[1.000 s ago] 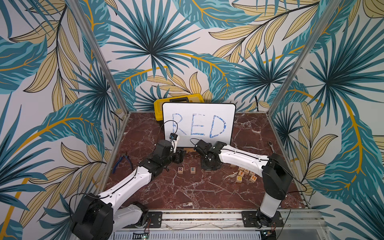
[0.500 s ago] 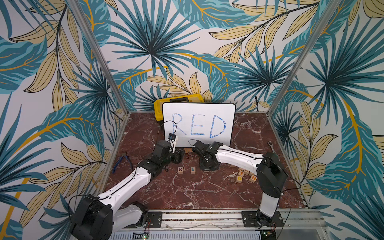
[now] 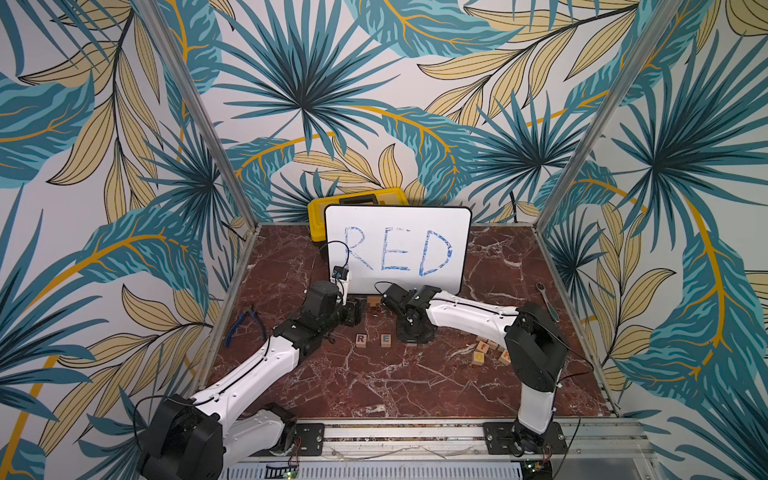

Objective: Assemble the uppercase word "red" with letter blocks
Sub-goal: Place the letter block at the center of the board.

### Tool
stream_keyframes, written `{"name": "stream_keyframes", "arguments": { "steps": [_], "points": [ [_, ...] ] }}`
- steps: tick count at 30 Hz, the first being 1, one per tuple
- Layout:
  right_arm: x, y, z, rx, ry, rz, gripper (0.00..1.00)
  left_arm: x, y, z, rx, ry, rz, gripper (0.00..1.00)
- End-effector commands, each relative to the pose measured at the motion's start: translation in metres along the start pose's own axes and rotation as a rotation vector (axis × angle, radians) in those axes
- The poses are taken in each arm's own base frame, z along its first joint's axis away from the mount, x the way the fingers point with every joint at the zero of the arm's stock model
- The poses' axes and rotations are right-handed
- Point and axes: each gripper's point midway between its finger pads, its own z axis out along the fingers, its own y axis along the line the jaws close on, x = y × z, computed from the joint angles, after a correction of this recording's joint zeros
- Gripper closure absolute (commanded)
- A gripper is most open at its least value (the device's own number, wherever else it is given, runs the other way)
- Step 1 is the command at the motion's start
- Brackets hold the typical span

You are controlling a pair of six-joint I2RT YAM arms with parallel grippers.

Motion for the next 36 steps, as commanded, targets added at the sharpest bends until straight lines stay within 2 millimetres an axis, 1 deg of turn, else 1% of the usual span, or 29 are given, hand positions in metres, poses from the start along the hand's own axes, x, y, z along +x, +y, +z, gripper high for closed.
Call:
{"name": "stream_keyframes", "arguments": {
  "steps": [1,12,28,36],
  "points": [
    [-0.0011,0.002,0.0066,0.02,-0.006,0.003,0.7,0.0125,0.0073,-0.0008,-0.021,0.021,-0.008,0.38],
    [-0.0032,0.0079,0.0103,0.015,0.001,-0.015,0.7,0.0128,0.0085,-0.001,-0.025,0.024,-0.01,0.38],
    [0.0,0.0064,0.0147,0.02,0.012,-0.019,0.7,0.0123,0.0081,-0.0018,-0.022,0.023,-0.01,0.38],
    [0.0008,0.0055,0.0147,0.022,0.015,-0.028,0.67,0.0135,0.0092,-0.001,-0.026,0.026,-0.012,0.38]
  ]
}}
